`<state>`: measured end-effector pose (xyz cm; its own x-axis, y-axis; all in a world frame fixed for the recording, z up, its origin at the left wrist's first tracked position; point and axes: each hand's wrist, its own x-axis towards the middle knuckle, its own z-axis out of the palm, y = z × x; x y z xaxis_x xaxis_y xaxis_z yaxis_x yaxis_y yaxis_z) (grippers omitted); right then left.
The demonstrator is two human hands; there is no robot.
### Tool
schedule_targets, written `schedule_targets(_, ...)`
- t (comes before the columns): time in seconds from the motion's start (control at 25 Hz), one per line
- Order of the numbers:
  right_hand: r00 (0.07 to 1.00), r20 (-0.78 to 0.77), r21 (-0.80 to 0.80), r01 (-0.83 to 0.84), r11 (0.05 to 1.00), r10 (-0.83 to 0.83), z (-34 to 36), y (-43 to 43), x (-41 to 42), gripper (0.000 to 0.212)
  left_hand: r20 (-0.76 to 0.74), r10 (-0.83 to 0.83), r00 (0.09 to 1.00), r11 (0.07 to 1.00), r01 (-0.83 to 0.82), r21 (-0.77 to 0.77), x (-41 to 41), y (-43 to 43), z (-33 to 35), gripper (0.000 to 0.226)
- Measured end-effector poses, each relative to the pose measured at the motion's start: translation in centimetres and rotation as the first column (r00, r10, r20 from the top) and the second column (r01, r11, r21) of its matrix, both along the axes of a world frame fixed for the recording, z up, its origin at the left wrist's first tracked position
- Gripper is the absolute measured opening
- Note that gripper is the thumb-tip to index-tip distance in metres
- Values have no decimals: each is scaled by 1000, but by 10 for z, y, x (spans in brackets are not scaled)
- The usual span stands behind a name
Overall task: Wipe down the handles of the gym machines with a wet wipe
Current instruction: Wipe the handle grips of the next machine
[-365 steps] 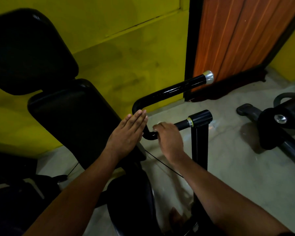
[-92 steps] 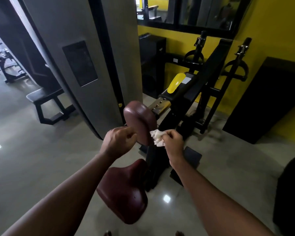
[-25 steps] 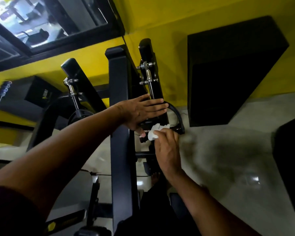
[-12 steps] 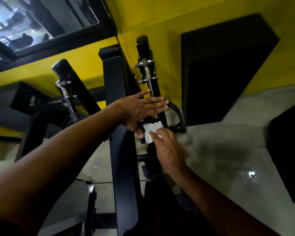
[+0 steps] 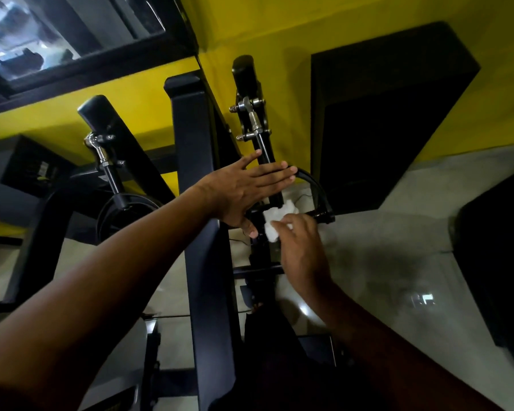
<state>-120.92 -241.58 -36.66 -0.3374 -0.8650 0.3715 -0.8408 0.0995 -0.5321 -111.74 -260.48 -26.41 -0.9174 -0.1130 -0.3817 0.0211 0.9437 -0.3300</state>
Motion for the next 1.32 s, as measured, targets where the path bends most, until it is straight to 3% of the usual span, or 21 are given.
schedule_targets(0.08,1000,3,3,-2,1000,2,-1,1,5,32,19,9,1000,1000,-9,7,-1,2,0,125)
schedule_targets(0.16,993,99,-24,64,998,-61,-1,4,3,27,9,1,1000,1000,-1,-13,0,4,-1,125)
schedule_targets(0.28,998,49,-58,32,998,-29,2,4,-2,29,7,9,1000,1000,-9,-8,-6,5,1,126)
schedule_targets(0.4,970,167,-53,190,980,-179,8,0,-8,30,21,37,999,999,-38,16,-13,5,3,128)
schedule_targets(0.52,999,14,-77,38,996,-37,-1,-2,-17,32,45,62,997,996,-65,66,-17,6,5,129)
schedule_targets(0.64,974,142,-53,187,981,-178,3,-4,-20,36,52,78,996,994,-81,67,-15,6,5,129)
schedule_targets(0.76,995,74,-59,65,996,-61,4,1,-18,35,49,76,996,994,-79,75,-19,7,7,129)
schedule_targets(0.88,937,210,-26,291,956,-279,3,4,-18,23,50,81,995,992,-85,89,-19,8,7,130)
schedule_targets(1.0,986,151,-102,89,991,-73,0,5,-13,25,59,80,995,993,-85,85,-20,9,7,129)
schedule_targets(1.12,930,271,-81,277,957,-246,-5,3,-15,17,52,84,995,992,-88,85,-18,10,5,128)
schedule_targets(1.2,943,297,-124,193,973,-149,-5,7,-8,15,44,80,996,993,-83,80,-18,9,6,129)
schedule_targets(1.24,902,400,-104,222,969,-164,-1,8,-2,13,45,80,996,993,-83,80,-17,9,7,129)
schedule_targets(1.28,775,582,-40,331,943,-247,3,7,4,10,46,83,996,993,-86,80,-16,9,7,129)
schedule_targets(1.32,537,771,81,449,890,-342,7,2,7,8,48,87,995,993,-91,79,-15,9,7,129)
